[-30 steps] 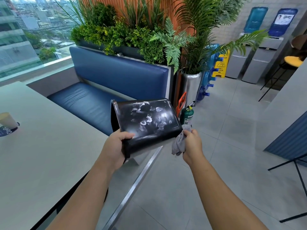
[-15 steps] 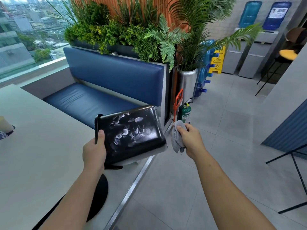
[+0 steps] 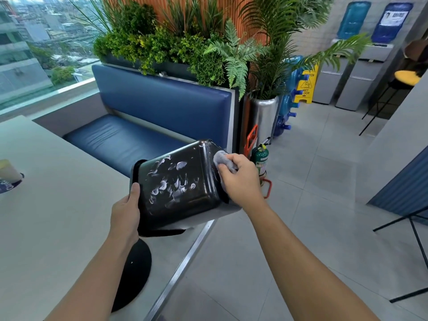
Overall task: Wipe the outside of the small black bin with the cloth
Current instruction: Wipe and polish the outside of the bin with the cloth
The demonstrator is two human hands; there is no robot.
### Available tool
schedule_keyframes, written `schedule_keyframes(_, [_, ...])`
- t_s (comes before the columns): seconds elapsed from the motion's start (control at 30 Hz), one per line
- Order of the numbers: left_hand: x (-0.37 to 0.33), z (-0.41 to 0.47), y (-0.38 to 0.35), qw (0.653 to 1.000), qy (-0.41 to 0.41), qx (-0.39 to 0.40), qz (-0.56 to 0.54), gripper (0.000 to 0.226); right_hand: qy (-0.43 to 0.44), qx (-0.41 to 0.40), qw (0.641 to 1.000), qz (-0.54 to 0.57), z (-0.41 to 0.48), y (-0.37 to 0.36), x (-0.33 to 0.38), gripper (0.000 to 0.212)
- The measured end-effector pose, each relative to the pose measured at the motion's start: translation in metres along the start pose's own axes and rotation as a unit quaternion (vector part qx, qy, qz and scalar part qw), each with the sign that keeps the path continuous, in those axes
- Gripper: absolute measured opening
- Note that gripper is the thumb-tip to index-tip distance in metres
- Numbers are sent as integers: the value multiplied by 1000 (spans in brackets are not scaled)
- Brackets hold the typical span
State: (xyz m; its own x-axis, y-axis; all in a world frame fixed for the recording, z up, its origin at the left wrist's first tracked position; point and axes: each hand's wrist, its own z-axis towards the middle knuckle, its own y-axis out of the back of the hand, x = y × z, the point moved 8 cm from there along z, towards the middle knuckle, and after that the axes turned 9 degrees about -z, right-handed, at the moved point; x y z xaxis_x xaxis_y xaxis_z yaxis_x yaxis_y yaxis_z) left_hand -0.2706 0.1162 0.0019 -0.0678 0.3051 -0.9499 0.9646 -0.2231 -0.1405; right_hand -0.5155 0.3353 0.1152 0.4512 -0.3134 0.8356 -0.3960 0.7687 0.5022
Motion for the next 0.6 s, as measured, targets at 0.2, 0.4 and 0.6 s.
schedule_keyframes(0.2, [-6,6,6,999,21,-6,-44,42,6,52,998,-45,-19,-4,-38,18])
schedule_keyframes(0.4, [9,-5,-14,999,28,40,-14,45,-114,-4,991,-75,34,7,-52,16])
schedule_keyframes(0.6, [10,-4,-16,999,23,21,-29,42,44,-30,998,-13,9,13,21,7])
